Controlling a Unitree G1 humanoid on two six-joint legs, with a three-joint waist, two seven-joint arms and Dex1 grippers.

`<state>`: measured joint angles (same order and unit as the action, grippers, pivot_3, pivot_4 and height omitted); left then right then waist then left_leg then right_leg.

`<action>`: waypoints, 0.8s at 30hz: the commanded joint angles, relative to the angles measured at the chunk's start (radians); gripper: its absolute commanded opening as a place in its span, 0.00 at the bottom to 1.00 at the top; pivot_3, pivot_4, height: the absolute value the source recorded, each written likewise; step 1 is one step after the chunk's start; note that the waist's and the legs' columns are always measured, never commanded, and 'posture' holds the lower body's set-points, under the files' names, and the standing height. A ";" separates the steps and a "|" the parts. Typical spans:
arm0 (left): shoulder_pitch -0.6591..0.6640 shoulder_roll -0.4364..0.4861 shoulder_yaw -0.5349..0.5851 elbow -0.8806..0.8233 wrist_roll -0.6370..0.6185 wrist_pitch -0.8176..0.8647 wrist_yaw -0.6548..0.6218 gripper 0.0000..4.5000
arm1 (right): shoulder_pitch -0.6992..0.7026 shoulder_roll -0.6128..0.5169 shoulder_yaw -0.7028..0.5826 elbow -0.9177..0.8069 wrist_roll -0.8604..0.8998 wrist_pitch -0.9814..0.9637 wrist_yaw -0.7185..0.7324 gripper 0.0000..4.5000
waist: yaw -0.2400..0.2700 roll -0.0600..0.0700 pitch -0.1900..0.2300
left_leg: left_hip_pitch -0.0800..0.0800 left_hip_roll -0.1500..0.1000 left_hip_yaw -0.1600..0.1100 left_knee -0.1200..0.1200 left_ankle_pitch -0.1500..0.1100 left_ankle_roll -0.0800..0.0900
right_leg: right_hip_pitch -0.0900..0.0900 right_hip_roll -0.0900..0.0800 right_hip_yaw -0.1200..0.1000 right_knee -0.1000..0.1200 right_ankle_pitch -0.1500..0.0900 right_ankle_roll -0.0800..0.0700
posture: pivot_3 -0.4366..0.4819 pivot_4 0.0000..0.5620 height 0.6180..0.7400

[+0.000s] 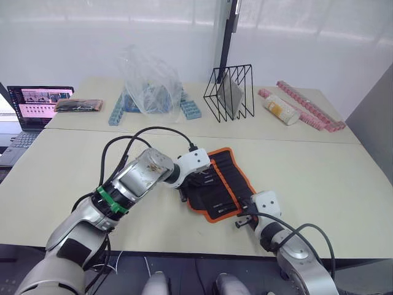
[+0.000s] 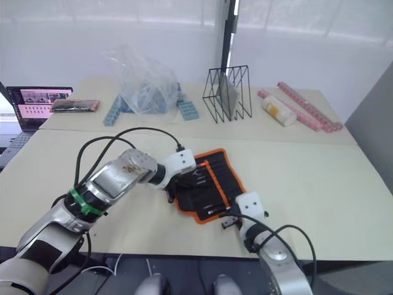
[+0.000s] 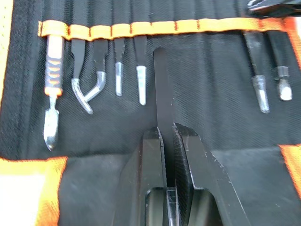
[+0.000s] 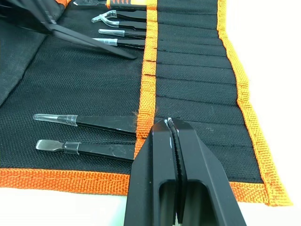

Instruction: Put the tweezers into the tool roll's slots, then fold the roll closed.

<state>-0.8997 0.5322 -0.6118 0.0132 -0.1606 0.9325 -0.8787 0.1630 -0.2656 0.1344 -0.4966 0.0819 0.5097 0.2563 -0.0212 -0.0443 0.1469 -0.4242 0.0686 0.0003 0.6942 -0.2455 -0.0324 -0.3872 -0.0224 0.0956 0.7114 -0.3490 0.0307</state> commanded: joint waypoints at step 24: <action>-0.046 -0.151 -0.019 0.175 0.191 -0.166 -0.079 0.01 | 0.044 0.000 0.064 0.042 -0.019 0.068 0.008 0.00 | -0.002 0.001 0.000 | 0.000 0.000 0.000 0.000 0.000 0.000 | 0.000 0.000 0.000 0.000 0.000 0.000 | 0.48 0.27 0.54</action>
<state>-0.9319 0.3667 -0.6263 0.2050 0.0070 0.7785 -0.9424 0.1730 -0.2639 0.1505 -0.5115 0.0603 0.5102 0.2443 -0.0230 -0.0436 0.1467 -0.4244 0.0685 0.0000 0.6939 -0.2454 -0.0322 -0.3870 -0.0219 0.0961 0.7112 -0.3490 0.0308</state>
